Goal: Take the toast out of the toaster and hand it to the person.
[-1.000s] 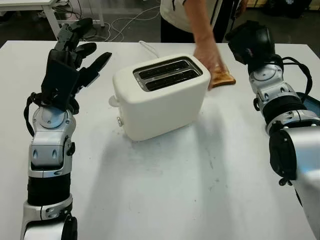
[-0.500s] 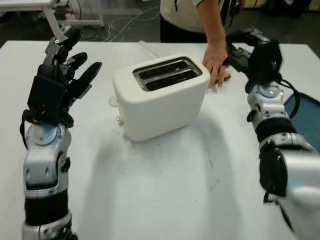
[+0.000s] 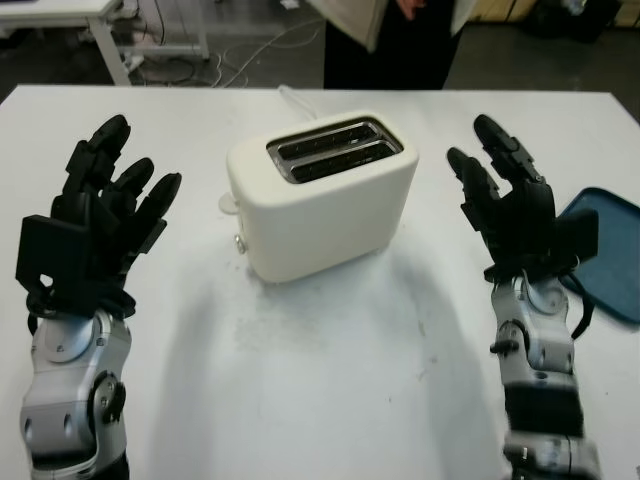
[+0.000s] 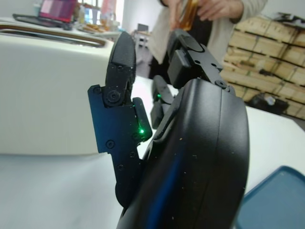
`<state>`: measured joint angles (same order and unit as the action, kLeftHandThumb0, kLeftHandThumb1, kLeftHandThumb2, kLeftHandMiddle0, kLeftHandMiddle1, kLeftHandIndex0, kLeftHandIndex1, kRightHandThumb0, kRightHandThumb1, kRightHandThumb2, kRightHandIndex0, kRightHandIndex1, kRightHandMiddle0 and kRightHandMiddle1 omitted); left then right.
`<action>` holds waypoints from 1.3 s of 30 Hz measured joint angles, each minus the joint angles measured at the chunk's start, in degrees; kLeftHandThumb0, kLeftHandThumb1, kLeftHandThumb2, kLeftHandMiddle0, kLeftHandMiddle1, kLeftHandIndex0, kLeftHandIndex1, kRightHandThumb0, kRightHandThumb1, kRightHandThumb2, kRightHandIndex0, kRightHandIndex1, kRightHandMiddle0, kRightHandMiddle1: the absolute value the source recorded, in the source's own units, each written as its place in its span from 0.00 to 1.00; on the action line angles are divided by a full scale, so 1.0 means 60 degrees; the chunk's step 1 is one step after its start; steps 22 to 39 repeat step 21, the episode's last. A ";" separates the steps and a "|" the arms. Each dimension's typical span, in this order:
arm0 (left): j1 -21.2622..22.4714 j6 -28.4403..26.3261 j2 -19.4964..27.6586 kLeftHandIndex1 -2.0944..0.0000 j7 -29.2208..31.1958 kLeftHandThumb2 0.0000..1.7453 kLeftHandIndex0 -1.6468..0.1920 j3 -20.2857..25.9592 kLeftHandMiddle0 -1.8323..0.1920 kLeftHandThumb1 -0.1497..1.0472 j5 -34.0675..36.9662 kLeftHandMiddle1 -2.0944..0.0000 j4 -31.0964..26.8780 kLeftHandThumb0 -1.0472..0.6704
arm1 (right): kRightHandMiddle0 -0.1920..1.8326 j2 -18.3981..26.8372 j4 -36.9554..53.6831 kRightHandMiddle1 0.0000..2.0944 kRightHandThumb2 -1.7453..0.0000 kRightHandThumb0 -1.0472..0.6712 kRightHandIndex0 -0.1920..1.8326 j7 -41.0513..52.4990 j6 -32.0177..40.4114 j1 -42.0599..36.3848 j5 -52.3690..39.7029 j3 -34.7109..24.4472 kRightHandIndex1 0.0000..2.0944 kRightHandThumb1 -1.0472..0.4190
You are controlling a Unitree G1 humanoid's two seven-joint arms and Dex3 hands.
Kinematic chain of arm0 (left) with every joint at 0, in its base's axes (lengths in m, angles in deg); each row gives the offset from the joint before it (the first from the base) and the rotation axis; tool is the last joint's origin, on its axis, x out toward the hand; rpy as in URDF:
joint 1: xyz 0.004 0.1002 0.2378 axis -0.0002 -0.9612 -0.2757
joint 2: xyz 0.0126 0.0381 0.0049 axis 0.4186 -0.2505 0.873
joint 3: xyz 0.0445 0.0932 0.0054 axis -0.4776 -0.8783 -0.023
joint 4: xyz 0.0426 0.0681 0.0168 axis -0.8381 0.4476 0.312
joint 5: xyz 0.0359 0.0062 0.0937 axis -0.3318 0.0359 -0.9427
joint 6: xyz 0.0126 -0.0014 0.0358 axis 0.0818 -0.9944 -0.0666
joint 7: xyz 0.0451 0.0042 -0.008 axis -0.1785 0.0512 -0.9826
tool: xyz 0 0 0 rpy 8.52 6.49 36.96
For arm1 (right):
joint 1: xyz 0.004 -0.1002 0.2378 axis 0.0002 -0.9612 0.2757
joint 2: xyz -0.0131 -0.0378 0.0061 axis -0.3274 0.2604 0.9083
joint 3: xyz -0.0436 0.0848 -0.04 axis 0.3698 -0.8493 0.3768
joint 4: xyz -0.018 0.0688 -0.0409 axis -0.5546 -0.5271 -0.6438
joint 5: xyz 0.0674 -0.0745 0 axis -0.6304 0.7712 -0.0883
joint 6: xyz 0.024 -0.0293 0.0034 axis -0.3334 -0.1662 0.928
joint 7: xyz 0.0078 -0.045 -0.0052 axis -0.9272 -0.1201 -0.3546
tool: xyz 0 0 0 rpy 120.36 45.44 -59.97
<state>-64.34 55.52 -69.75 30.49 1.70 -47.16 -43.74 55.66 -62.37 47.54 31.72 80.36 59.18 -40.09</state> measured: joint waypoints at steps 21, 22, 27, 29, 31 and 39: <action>-0.1121 0.2037 -0.0893 0.98 0.0136 0.13 0.76 -0.1398 0.85 0.89 -0.0601 0.83 0.1966 0.33 | 0.25 -0.1004 0.0602 0.00 0.72 0.24 0.25 -0.0624 0.0183 -0.2018 0.1420 0.1731 0.01 0.09; -0.1121 0.2037 -0.0893 0.98 0.0136 0.13 0.76 -0.1398 0.85 0.89 -0.0601 0.83 0.1966 0.33 | 0.25 -0.1004 0.0602 0.00 0.72 0.24 0.25 -0.0624 0.0183 -0.2018 0.1420 0.1731 0.01 0.09; -0.1121 0.2037 -0.0893 0.98 0.0136 0.13 0.76 -0.1398 0.85 0.89 -0.0601 0.83 0.1966 0.33 | 0.25 -0.1004 0.0602 0.00 0.72 0.24 0.25 -0.0624 0.0183 -0.2018 0.1420 0.1731 0.01 0.09; -0.1121 0.2037 -0.0893 0.98 0.0136 0.13 0.76 -0.1398 0.85 0.89 -0.0601 0.83 0.1966 0.33 | 0.25 -0.1004 0.0602 0.00 0.72 0.24 0.25 -0.0624 0.0183 -0.2018 0.1420 0.1731 0.01 0.09; -0.1121 0.2037 -0.0893 0.98 0.0136 0.13 0.76 -0.1398 0.85 0.89 -0.0601 0.83 0.1966 0.33 | 0.25 -0.1004 0.0602 0.00 0.72 0.24 0.25 -0.0624 0.0183 -0.2018 0.1420 0.1731 0.01 0.09; -0.1121 0.2037 -0.0893 0.98 0.0136 0.13 0.76 -0.1398 0.85 0.89 -0.0601 0.83 0.1966 0.33 | 0.25 -0.1004 0.0602 0.00 0.72 0.24 0.25 -0.0624 0.0183 -0.2018 0.1420 0.1731 0.01 0.09</action>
